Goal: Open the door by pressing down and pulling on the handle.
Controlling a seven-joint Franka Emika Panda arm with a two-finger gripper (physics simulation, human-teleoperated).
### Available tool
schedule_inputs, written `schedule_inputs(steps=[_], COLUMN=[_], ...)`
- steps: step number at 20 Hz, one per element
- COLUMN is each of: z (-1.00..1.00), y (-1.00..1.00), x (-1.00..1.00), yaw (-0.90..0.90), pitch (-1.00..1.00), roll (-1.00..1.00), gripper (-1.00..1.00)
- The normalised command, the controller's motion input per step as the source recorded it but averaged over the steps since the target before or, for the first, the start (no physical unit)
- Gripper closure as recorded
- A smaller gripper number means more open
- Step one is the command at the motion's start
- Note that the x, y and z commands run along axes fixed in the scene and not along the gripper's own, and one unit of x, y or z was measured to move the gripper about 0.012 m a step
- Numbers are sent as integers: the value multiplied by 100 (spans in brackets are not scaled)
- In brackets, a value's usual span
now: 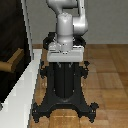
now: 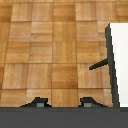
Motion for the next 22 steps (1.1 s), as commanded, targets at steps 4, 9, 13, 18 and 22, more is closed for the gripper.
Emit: schedule_inputs(steps=[4, 9, 13, 18, 22], z=[0, 20, 75, 80, 50], y=[0, 0, 0, 0, 0], x=[0, 0, 0, 0, 0], yaw=[0, 0, 0, 0, 0], pitch=[0, 0, 0, 0, 0], roll=[0, 0, 0, 0, 0], gripper=[-100, -100, -100, -100, -100])
